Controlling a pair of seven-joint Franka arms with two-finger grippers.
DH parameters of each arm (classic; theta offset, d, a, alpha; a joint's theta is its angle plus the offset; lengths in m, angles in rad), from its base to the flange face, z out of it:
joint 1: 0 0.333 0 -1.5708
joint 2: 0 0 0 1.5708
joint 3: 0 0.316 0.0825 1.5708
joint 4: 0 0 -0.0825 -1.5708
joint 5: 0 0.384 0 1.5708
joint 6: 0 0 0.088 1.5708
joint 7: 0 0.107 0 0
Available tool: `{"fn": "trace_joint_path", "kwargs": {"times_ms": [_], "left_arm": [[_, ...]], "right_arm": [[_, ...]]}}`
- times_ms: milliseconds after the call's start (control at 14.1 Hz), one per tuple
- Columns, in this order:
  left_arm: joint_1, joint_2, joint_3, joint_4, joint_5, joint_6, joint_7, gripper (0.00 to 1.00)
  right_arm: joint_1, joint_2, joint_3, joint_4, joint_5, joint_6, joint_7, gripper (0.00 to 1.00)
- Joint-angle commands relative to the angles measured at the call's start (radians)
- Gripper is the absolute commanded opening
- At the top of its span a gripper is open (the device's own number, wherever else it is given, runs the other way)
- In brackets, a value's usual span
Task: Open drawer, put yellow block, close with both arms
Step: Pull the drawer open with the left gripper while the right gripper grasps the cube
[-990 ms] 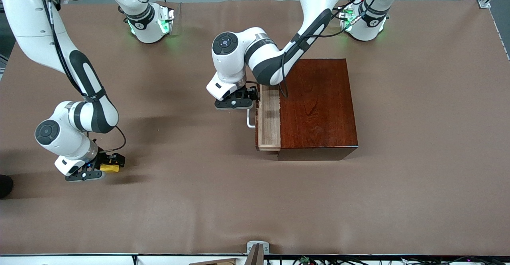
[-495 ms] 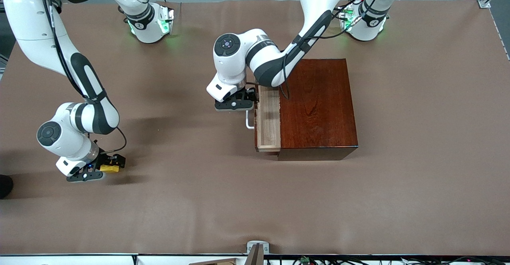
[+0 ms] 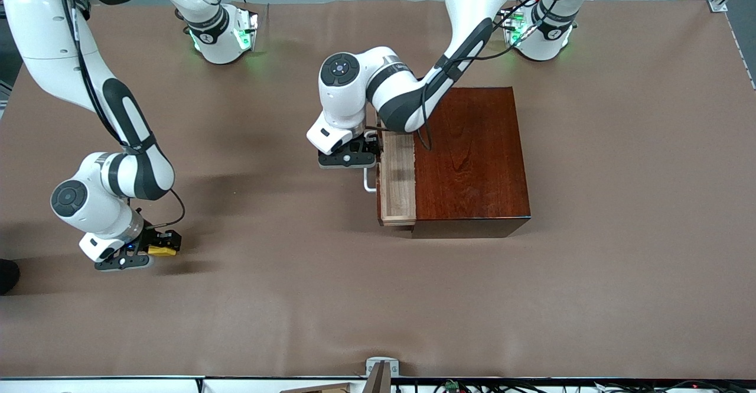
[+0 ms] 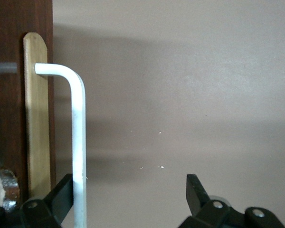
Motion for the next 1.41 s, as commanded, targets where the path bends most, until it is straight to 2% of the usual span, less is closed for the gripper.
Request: {"fn": "trace_joint_path", "kwargs": {"times_ms": [0,141,212,354,424,495,707,1061,1343], "left_arm": [[-0.040,0.051,-0.010,0.058,-0.021,0.110,0.006,1.00],[-0.058,0.051,-0.010,0.069,-0.038,0.122,-0.017,1.00],[-0.063,0.051,-0.010,0.072,-0.041,0.129,-0.019,1.00],[-0.075,0.051,-0.010,0.072,-0.043,0.139,-0.019,1.00],[-0.085,0.051,-0.010,0.072,-0.043,0.142,-0.021,1.00],[-0.088,0.051,-0.010,0.072,-0.058,0.150,-0.028,1.00],[-0.089,0.051,-0.010,0.073,-0.087,0.184,-0.033,1.00],[-0.103,0.050,-0.013,0.083,-0.116,0.253,-0.036,1.00],[-0.097,0.037,-0.005,0.081,-0.119,0.195,-0.039,1.00]], "right_arm": [[-0.021,-0.004,0.011,0.007,-0.017,-0.035,-0.006,0.77],[-0.024,-0.010,0.011,0.007,-0.017,-0.067,-0.004,0.77],[-0.022,-0.013,0.011,0.007,-0.017,-0.083,-0.004,0.72],[-0.024,-0.019,0.012,0.009,-0.014,-0.085,0.000,0.20],[-0.024,-0.019,0.012,0.012,-0.011,-0.085,0.003,0.05],[-0.024,-0.019,0.012,0.019,-0.011,-0.085,0.002,0.00],[-0.019,-0.039,0.012,0.036,-0.011,-0.112,-0.004,0.00],[-0.013,-0.128,0.014,0.093,-0.017,-0.305,-0.033,0.00],[-0.016,-0.186,0.015,0.093,-0.015,-0.405,-0.173,0.00]]}}
